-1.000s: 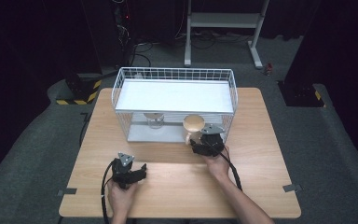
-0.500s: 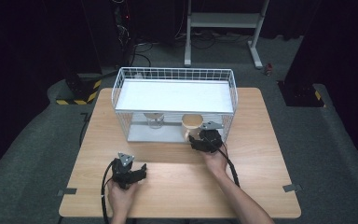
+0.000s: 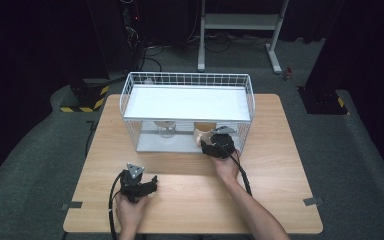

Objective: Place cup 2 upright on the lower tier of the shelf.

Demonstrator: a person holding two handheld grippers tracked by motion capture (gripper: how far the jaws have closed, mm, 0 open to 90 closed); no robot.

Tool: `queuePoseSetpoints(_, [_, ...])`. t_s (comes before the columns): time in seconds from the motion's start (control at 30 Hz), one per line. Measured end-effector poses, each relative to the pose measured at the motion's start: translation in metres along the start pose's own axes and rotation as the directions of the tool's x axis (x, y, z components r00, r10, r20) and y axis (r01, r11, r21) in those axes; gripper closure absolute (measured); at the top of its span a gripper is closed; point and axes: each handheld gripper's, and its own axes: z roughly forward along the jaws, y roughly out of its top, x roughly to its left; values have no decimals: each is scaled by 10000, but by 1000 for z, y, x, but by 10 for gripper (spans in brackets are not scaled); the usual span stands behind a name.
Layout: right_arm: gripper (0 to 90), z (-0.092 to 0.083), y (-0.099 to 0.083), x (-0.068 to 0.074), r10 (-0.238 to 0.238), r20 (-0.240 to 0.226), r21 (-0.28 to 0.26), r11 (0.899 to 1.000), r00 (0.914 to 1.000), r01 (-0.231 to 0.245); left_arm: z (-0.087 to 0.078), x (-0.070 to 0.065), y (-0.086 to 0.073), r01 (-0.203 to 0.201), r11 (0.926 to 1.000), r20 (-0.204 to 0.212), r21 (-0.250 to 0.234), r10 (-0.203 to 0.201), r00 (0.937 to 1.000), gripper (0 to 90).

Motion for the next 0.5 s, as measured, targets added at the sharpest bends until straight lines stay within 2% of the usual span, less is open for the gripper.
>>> queuePoseSetpoints(0.1, [329,4,-1,-1,376,2,80,9993,9993,-376,0,0,0,34,10000,-4,-26,-34,10000,207])
queuePoseSetpoints(0.17, [337,6,-1,-2,223,74,-4,9998,9997,-222,0,0,0,44,10000,-2,-28,-44,10000,207])
queuePoseSetpoints(0.27, [354,8,-2,-3,410,18,-82,9991,9992,-410,0,0,0,38,10000,5,-13,-38,10000,207])
queuePoseSetpoints(0.37, [364,9,-2,-5,301,72,-206,9993,9995,-299,0,0,0,30,10000,3,-12,-30,10000,207])
queuePoseSetpoints(0.5, [376,12,-2,-6,563,42,-226,9982,9984,-562,0,0,0,29,10000,2,-12,-29,10000,207])
